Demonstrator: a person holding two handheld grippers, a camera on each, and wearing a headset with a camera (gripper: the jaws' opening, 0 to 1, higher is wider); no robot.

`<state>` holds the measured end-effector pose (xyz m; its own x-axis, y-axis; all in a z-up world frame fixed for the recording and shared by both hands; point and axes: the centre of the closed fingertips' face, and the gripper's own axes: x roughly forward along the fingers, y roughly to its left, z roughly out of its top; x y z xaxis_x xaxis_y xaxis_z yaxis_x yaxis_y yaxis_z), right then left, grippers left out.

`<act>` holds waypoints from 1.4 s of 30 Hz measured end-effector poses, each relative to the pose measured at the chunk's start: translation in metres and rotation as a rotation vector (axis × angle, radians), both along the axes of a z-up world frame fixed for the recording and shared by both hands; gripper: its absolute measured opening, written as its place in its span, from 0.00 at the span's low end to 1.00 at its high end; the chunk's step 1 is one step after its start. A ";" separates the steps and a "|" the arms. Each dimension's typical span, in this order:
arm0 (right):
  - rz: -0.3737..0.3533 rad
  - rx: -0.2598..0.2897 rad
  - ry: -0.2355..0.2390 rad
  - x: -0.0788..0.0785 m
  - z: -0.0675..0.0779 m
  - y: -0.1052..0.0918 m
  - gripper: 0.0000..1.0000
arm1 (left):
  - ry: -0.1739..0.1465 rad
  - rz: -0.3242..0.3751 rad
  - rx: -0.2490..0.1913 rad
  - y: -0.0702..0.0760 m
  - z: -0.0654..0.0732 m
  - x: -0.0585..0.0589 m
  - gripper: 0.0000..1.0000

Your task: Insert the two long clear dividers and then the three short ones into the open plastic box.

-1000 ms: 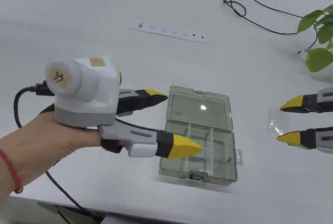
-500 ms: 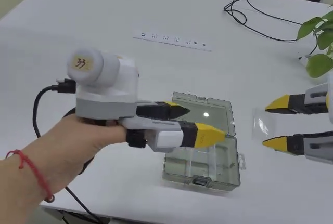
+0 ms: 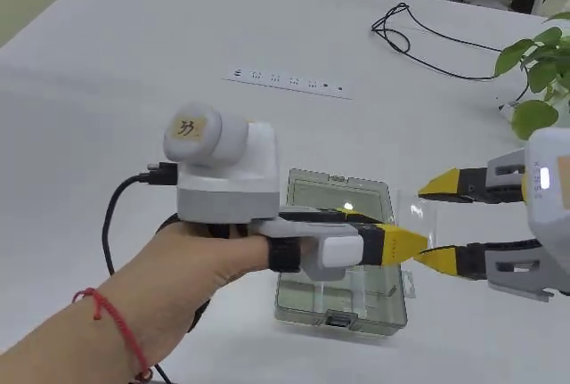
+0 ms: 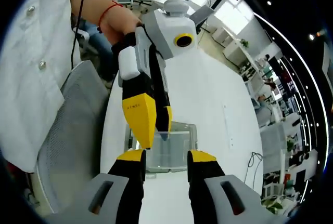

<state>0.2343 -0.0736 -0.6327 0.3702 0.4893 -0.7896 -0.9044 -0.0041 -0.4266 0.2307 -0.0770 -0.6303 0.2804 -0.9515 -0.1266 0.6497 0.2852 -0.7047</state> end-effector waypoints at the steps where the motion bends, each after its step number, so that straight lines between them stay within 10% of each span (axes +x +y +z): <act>1: 0.004 -0.001 -0.002 -0.001 0.000 0.001 0.33 | 0.004 -0.001 -0.003 -0.001 0.000 0.000 0.29; 11: 0.021 -0.020 -0.021 -0.005 0.001 0.005 0.33 | 0.048 0.003 -0.027 -0.001 -0.001 -0.002 0.09; 32: 0.040 -0.046 -0.039 -0.007 0.000 0.007 0.33 | 0.095 0.003 -0.052 -0.002 -0.002 -0.004 0.00; 42: 0.026 0.001 -0.017 -0.007 0.007 0.008 0.35 | 0.040 0.016 -0.015 0.004 -0.007 0.001 0.00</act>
